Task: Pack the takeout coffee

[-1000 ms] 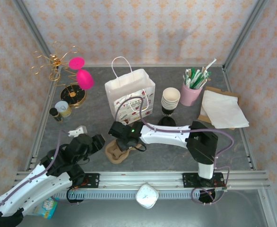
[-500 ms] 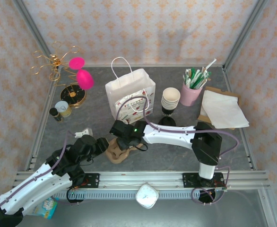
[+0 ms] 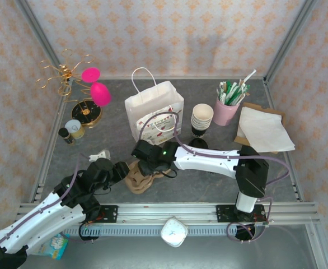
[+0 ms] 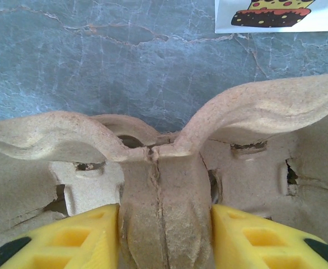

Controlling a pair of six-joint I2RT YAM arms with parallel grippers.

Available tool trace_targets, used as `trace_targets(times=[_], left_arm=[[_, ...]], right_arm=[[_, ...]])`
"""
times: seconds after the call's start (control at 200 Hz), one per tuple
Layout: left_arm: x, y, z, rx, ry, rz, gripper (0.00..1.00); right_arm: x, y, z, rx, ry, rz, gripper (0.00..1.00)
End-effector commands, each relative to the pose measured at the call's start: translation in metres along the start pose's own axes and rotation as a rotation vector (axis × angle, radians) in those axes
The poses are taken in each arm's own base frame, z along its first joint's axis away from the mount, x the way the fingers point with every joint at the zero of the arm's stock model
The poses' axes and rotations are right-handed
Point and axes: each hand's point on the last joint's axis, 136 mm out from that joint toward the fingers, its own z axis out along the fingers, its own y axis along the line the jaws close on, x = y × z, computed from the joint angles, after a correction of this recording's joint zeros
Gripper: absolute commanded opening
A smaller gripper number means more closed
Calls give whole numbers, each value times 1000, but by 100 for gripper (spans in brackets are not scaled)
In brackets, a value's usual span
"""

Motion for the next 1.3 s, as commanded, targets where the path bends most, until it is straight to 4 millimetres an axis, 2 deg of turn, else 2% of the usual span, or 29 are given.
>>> trace_targets(times=[0.0,0.11,0.16,0.265,0.475,0.671,0.741,0.856,0.976,1.116,1.296], left_arm=[[-2,-17,-3,64,4,14,47],[0,-13,-1,45,12,24,44],[1,-15,-2,60,15,25,40],[7,-22,1,108,46,28,40],[11,-22,2,102,67,53,34],[6,-20,0,85,47,54,29],[6,-21,0,89,45,49,21],[5,-21,-1,89,39,46,16],[4,-21,-1,88,34,45,15],[2,-24,-2,92,30,59,6],[2,-37,-2,150,33,71,3]], right_arm=[[-13,0,-20,-14,-44,31,43],[-15,1,-25,-26,-55,37,43],[-14,-1,-25,-23,-51,40,43],[-15,-2,-27,-22,-56,40,43],[-16,-3,-30,-35,-66,47,43],[-9,-4,-26,-41,-49,39,42],[-8,-3,-25,-49,-49,37,42],[-8,-4,-26,-47,-50,40,42],[-9,-4,-27,-51,-59,39,42],[-4,-6,-22,-43,-44,32,45],[4,-4,-12,-54,-8,27,54]])
